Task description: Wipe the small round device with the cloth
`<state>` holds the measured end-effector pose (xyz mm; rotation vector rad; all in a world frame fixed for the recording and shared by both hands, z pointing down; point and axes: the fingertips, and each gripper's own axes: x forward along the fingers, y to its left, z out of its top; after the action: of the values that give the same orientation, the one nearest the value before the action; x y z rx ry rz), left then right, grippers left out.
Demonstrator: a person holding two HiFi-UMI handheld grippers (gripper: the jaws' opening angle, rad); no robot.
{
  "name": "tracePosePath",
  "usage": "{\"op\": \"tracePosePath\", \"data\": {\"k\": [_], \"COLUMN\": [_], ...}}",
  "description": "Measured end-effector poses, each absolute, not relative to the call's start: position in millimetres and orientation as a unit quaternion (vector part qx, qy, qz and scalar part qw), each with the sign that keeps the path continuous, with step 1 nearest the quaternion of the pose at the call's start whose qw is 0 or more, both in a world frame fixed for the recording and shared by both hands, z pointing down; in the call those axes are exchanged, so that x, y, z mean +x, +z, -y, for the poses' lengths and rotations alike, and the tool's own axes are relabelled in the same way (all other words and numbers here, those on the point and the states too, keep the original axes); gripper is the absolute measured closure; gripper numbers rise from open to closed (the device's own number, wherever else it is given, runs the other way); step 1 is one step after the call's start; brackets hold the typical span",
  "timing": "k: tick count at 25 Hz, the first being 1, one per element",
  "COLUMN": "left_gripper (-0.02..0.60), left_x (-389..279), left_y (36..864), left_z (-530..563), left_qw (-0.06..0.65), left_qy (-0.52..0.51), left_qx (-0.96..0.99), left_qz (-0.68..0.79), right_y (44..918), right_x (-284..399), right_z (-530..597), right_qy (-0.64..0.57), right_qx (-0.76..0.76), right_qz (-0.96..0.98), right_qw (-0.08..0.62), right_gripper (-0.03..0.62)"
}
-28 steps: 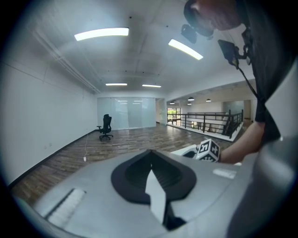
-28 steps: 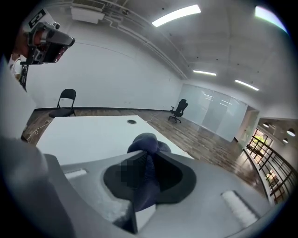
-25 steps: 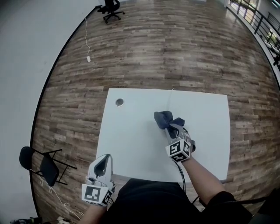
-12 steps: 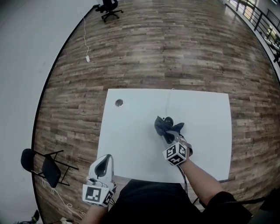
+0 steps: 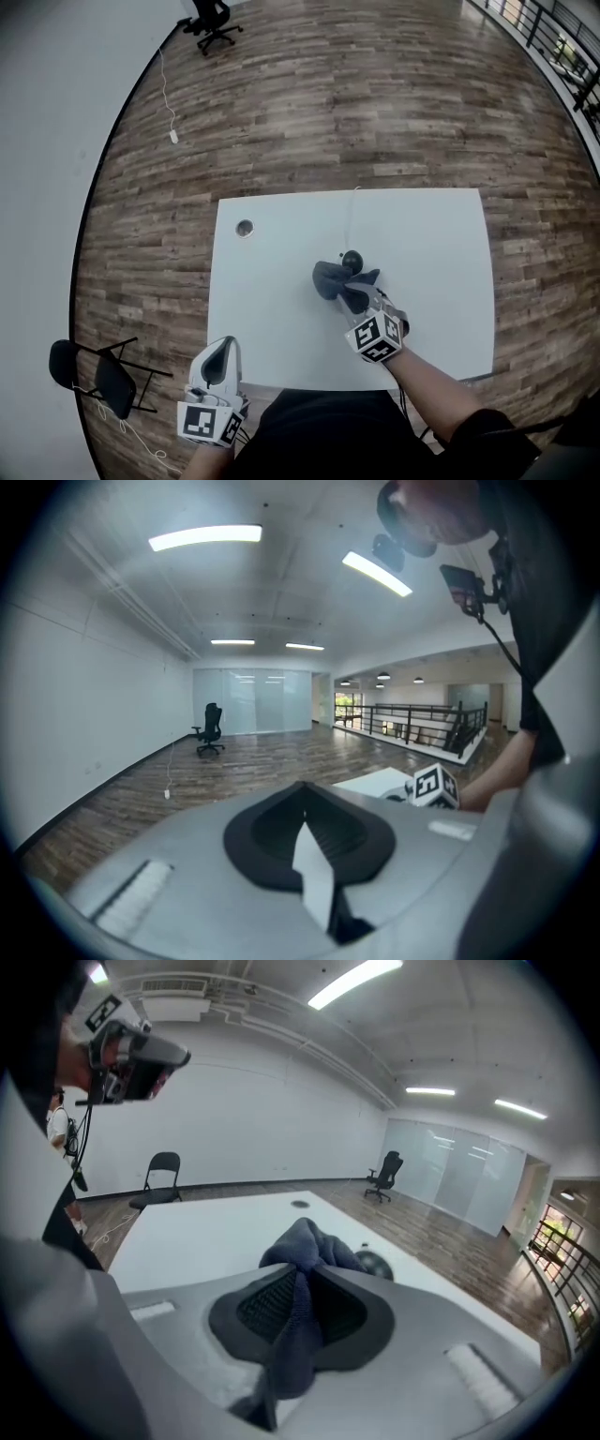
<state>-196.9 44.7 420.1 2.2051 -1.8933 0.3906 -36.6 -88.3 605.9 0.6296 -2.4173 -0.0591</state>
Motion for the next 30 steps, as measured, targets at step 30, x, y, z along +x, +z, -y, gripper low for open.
{"op": "tracePosePath", "data": {"k": [30], "left_gripper": [0.578], "left_x": [-214.9], "left_y": [412.5], "left_z": [-57.1], "left_qw": [0.102], "left_qy": [0.112], "left_qx": [0.722], "left_qz": [0.675], "right_y": [650.3], "right_x": [16.9], "right_z": [185.8], "right_qy": [0.025], "right_qx": [0.306], "right_qz": [0.870], "right_qw": [0.386], "right_gripper": [0.548]}}
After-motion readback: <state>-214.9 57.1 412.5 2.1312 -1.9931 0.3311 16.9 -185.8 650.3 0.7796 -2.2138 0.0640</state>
